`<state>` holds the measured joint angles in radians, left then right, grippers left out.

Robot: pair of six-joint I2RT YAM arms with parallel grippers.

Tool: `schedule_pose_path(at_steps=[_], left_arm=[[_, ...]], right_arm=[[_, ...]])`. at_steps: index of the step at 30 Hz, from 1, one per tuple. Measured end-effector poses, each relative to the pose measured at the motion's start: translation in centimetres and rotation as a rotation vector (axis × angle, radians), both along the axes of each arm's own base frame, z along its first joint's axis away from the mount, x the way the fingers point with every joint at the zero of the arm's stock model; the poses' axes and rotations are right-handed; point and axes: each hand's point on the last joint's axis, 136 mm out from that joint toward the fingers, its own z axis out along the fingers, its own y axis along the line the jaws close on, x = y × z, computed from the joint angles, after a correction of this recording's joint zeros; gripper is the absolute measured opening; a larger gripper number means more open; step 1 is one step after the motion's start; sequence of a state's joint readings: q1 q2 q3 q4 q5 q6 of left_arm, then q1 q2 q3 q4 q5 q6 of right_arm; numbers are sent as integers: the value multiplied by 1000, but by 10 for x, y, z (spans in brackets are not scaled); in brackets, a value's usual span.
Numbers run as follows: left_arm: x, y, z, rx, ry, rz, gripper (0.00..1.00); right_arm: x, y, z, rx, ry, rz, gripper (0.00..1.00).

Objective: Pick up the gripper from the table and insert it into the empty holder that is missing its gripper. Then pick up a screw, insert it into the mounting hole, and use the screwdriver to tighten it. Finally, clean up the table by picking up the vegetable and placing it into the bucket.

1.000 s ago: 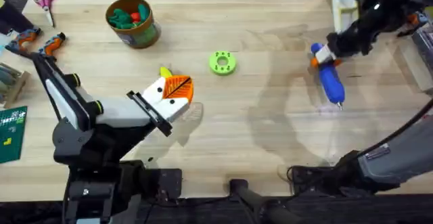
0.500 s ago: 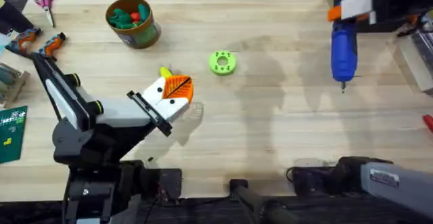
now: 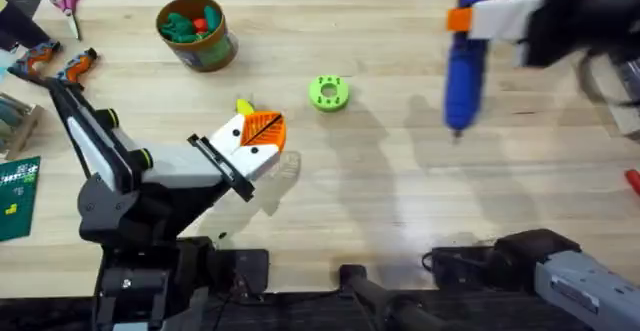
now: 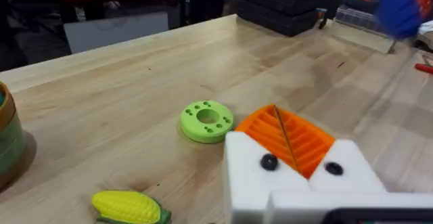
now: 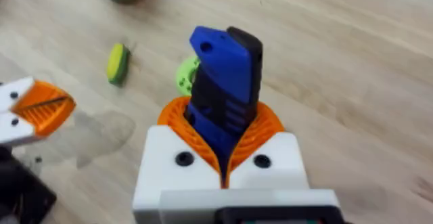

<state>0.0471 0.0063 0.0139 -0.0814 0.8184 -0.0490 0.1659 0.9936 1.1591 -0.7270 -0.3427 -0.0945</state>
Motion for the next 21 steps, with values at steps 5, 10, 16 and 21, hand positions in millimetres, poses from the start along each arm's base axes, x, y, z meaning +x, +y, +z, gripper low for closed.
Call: schedule_pose_path(at_steps=[5, 10, 16, 21], left_arm=[[0, 0, 0, 0, 0, 0, 9], [0, 0, 0, 0, 0, 0, 9], [0, 0, 0, 0, 0, 0, 9], [0, 0, 0, 0, 0, 0, 9]], right_arm=[[16, 26, -30, 142, -105, 2, 27], [20, 59, -35, 227, -171, 77, 27], [4, 116, 31, 338, -477, 371, 27], [-26, 148, 79, 438, -701, 568, 27]])
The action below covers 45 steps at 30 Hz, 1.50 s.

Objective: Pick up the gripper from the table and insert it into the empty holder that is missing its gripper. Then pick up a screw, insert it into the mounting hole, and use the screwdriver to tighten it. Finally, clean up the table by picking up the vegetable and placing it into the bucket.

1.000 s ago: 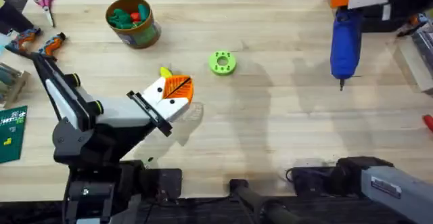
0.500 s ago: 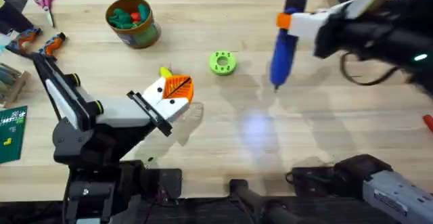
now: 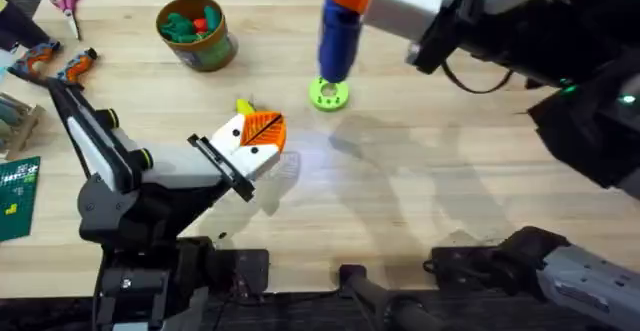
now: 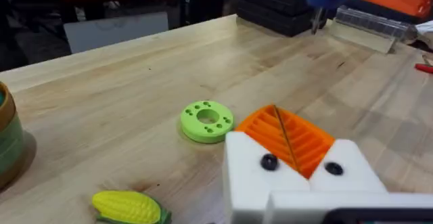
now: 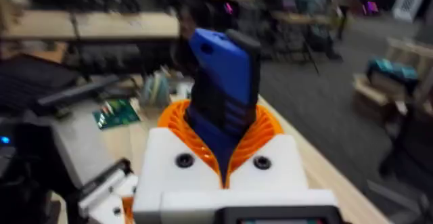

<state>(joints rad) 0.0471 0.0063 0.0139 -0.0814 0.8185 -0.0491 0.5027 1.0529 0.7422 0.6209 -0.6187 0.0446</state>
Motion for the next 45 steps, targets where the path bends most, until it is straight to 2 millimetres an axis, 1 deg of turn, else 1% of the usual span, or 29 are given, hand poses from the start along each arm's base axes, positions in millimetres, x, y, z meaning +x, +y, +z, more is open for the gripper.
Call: schedule_pose_path(at_steps=[2, 4, 9, 11, 15, 17, 21, 26, 30, 39, 45], left_arm=[[0, 0, 0, 0, 0, 0, 9], [0, 0, 0, 0, 0, 0, 9], [0, 0, 0, 0, 0, 0, 9], [0, 0, 0, 0, 0, 0, 9], [0, 0, 0, 0, 0, 0, 9], [0, 0, 0, 0, 0, 0, 9], [0, 0, 0, 0, 0, 0, 9], [0, 0, 0, 0, 0, 0, 9], [0, 0, 0, 0, 0, 0, 9], [0, 0, 0, 0, 0, 0, 9], [0, 0, 0, 0, 0, 0, 9]], right_arm=[[-11, 11, 8, 25, -48, 56, 27], [-21, 24, 9, 36, -60, 113, 27], [-32, 61, -8, 7, -8, 229, 27], [-35, 75, -10, 5, -7, 266, 27], [-49, 97, -2, 9, -35, 352, 27], [-57, 104, 4, 14, -54, 393, 27], [-70, 110, 13, 20, -88, 448, 27], [-72, 110, 13, 15, -108, 460, 27], [-68, 113, 10, 13, -119, 443, 27], [-55, 133, -8, 14, -100, 402, 27], [-51, 133, -8, 18, -96, 378, 27]])
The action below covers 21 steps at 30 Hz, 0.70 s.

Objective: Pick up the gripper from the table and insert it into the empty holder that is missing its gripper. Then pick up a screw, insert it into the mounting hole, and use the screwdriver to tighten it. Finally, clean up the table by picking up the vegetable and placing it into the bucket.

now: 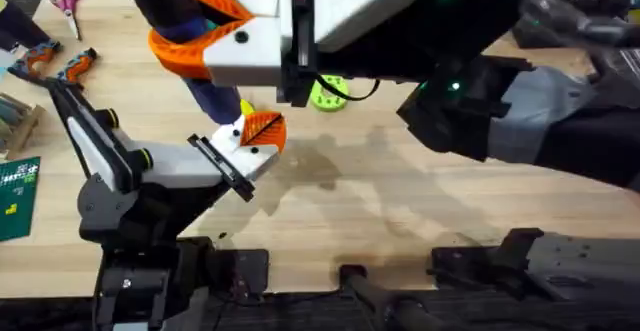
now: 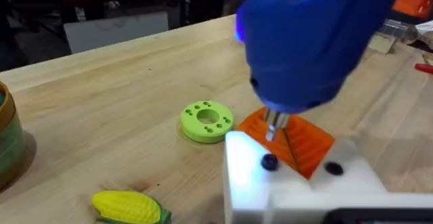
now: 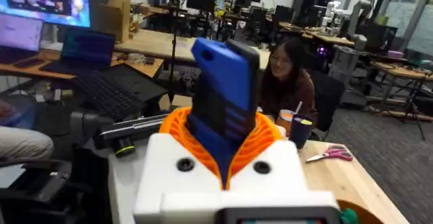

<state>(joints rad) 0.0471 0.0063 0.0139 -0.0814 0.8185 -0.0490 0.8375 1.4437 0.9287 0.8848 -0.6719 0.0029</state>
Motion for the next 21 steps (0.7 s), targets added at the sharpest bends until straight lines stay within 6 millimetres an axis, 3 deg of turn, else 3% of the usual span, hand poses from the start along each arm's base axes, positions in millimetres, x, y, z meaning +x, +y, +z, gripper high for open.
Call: schedule_pose_path(at_steps=[21], left_arm=[[0, 0, 0, 0, 0, 0, 9]], right_arm=[[2, 1, -6, -23, 23, -5, 27]])
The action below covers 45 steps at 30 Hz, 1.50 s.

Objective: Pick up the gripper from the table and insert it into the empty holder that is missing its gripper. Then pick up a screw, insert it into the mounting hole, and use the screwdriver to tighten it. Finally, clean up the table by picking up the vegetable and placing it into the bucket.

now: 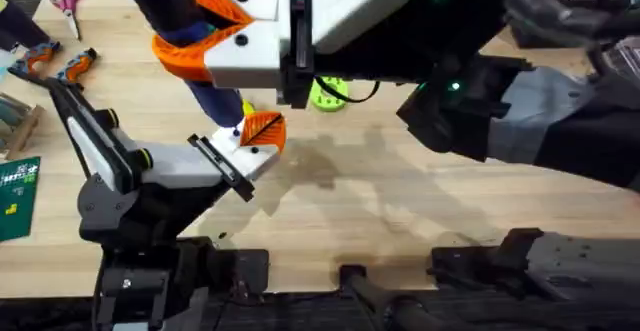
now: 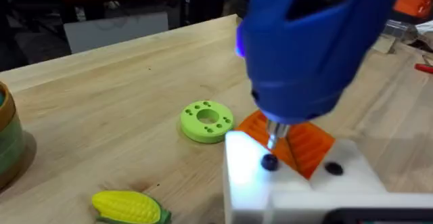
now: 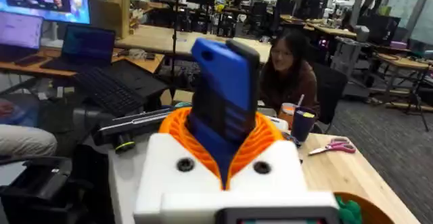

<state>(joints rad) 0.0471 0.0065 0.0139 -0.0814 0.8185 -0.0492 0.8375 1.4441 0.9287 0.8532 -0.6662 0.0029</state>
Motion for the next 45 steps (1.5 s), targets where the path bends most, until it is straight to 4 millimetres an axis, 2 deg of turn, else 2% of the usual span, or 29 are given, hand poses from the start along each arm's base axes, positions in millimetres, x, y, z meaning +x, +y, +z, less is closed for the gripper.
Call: schedule_pose_path(at_steps=[45], left_arm=[[0, 0, 0, 0, 0, 0, 9]], right_arm=[[3, 5, -11, -30, 40, -5, 27]])
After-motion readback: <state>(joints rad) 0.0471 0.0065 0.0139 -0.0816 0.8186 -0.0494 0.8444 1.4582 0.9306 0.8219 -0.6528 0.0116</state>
